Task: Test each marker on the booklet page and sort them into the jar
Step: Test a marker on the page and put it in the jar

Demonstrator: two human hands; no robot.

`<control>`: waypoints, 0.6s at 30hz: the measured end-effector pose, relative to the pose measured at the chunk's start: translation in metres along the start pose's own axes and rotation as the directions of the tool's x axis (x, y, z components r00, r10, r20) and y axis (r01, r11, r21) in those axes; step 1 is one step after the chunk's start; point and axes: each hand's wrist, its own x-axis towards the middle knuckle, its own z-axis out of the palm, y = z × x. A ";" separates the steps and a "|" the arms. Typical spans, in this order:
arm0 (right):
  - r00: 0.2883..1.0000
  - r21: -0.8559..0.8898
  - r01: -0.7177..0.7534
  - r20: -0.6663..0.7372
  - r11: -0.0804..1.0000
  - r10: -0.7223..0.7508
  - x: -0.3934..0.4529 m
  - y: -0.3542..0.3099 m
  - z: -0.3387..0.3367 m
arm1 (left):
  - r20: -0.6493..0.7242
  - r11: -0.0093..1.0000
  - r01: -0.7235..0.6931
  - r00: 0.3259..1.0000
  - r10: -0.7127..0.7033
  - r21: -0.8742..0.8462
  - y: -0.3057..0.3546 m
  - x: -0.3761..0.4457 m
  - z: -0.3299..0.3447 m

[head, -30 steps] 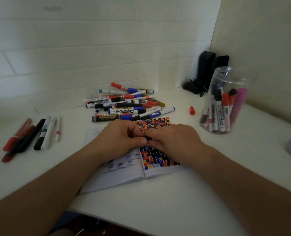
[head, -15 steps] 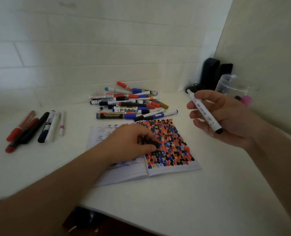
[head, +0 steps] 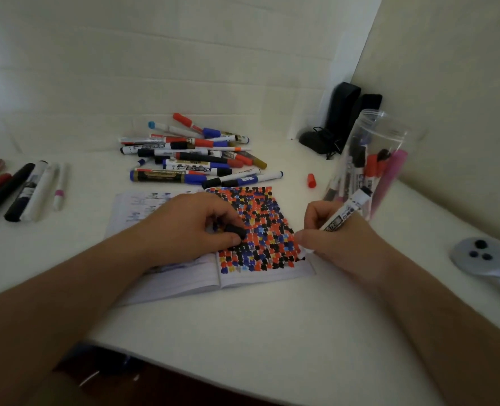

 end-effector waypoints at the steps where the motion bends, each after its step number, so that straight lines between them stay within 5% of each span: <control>1: 0.999 -0.021 -0.008 -0.034 1.000 0.007 0.000 0.001 0.001 | -0.001 1.000 -0.001 1.000 0.001 -0.002 0.001 0.000 0.000; 5: 0.985 -0.100 -0.057 -0.168 0.993 0.039 -0.001 0.007 0.004 | 0.000 1.000 0.002 1.000 -0.002 -0.001 0.001 -0.001 0.000; 18: 0.981 -0.258 -0.046 -0.193 0.965 -0.004 -0.001 0.007 0.009 | -0.003 1.000 0.016 1.000 -0.016 0.025 -0.002 0.000 0.001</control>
